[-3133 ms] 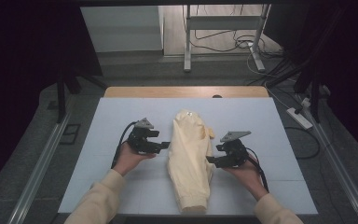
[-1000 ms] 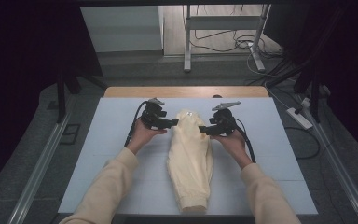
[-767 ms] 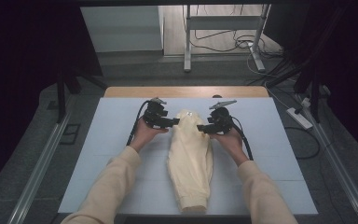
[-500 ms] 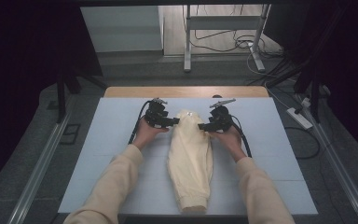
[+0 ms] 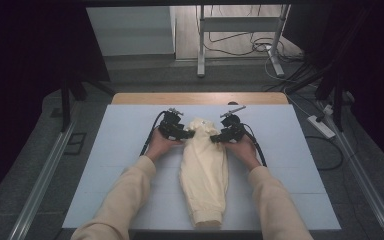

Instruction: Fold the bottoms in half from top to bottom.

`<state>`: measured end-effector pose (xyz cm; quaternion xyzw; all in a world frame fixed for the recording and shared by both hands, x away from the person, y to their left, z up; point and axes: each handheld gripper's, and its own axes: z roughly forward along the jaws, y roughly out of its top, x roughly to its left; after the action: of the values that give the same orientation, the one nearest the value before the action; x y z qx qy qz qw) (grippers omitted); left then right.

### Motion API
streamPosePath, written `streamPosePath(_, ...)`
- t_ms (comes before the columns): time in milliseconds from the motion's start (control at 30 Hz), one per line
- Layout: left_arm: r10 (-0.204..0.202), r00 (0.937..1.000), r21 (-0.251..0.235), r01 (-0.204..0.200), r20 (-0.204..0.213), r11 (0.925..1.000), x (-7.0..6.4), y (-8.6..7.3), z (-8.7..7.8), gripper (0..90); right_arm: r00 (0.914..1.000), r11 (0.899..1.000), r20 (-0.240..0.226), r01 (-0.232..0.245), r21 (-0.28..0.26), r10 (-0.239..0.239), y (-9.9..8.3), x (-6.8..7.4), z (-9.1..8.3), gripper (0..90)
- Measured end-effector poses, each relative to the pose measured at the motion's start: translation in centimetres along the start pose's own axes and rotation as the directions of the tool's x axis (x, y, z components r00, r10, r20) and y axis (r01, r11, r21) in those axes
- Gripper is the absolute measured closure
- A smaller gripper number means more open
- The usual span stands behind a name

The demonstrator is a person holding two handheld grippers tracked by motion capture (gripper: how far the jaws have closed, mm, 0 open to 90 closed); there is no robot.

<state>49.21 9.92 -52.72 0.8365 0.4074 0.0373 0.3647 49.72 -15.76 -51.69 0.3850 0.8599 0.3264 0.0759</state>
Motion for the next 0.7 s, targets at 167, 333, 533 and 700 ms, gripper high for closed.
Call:
streamPosePath(167, 0.008, 0.9999, 0.023, -0.008, 0.015, 0.9997, -0.2, -0.12, 0.4, 39.4, 0.9993, 1.0, -0.036, 0.01, -0.016, -0.01, -0.13, 0.24, 0.09, 50.6)
streamPosePath(333, -0.001, 0.9992, 0.02, 0.0, 0.041, 0.9998, -0.32, -0.32, 0.49, 51.5, 0.9987, 1.0, -0.051, 0.001, -0.016, -0.002, -0.2, 0.32, 0.1, 59.0)
streamPosePath(533, 0.005, 0.9983, 0.013, -0.005, 0.057, 0.9999, -0.3, -0.47, 0.17, 70.9, 0.9966, 1.0, -0.083, -0.001, -0.008, 0.0, -0.18, 0.38, 0.0, 72.6)
streamPosePath(700, 0.027, 0.9981, 0.008, -0.028, 0.054, 0.9996, -0.62, -0.42, -0.14, 76.2, 0.9975, 0.999, -0.055, 0.044, -0.004, -0.044, -0.07, 0.77, -0.19, 74.7)
